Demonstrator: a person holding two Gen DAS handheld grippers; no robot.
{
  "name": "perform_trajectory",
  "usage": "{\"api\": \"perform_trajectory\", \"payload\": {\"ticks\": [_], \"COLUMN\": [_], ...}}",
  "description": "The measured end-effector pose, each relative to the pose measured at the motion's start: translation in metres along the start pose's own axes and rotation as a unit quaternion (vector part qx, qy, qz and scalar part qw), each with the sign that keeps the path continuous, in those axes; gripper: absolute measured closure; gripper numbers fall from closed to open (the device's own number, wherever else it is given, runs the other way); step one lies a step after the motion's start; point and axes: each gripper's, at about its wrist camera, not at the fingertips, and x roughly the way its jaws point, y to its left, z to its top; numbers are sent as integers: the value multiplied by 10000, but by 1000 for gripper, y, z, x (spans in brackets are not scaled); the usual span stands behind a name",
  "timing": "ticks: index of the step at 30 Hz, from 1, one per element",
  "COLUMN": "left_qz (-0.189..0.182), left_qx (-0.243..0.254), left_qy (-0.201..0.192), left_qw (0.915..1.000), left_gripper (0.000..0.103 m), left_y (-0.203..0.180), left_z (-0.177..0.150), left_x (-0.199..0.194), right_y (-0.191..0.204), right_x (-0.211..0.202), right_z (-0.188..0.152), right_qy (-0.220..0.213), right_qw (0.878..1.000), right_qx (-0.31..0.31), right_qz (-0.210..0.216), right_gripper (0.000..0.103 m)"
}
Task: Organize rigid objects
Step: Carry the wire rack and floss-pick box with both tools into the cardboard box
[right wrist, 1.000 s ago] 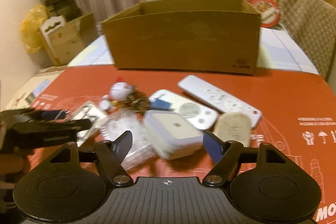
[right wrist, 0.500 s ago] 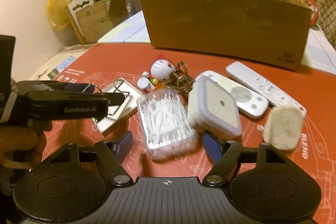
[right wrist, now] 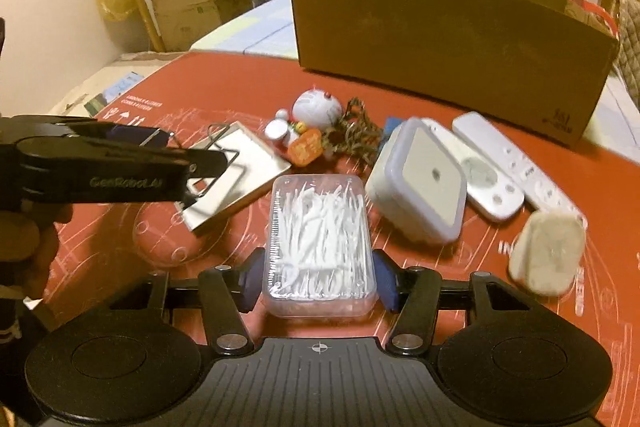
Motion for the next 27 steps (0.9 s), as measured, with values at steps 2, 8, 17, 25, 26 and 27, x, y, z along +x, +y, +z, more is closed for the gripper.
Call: {"api": "perform_trajectory", "payload": {"ticks": [2, 8, 17, 25, 26, 27], "left_qz": [-7, -5, 31, -307, -359, -389], "left_qx": [5, 19, 109, 195, 230, 255], "left_qy": [14, -14, -318, -799, -874, -936], "left_qw": [10000, 10000, 9994, 9961, 9953, 9945], "left_gripper": [38, 38, 38, 38, 38, 38], "left_y": [0, -2, -8, -27, -31, -33], "left_z": [0, 2, 12, 63, 75, 85], "left_x": [0, -4, -29, -49, -50, -49], "right_y": [2, 5, 13, -22, -29, -37], "right_x": [4, 17, -32, -74, -78, -81], "right_z": [2, 4, 7, 50, 59, 69], "right_qy": [-34, -56, -496, -942, -991, -1057], "right_qw": [9999, 9997, 9987, 9940, 9932, 9921], "right_qx": [-79, -77, -8, 183, 237, 292], "right_qz": [-88, -217, -146, -523, -565, -603], "right_gripper": [50, 49, 49, 49, 49, 49]}}
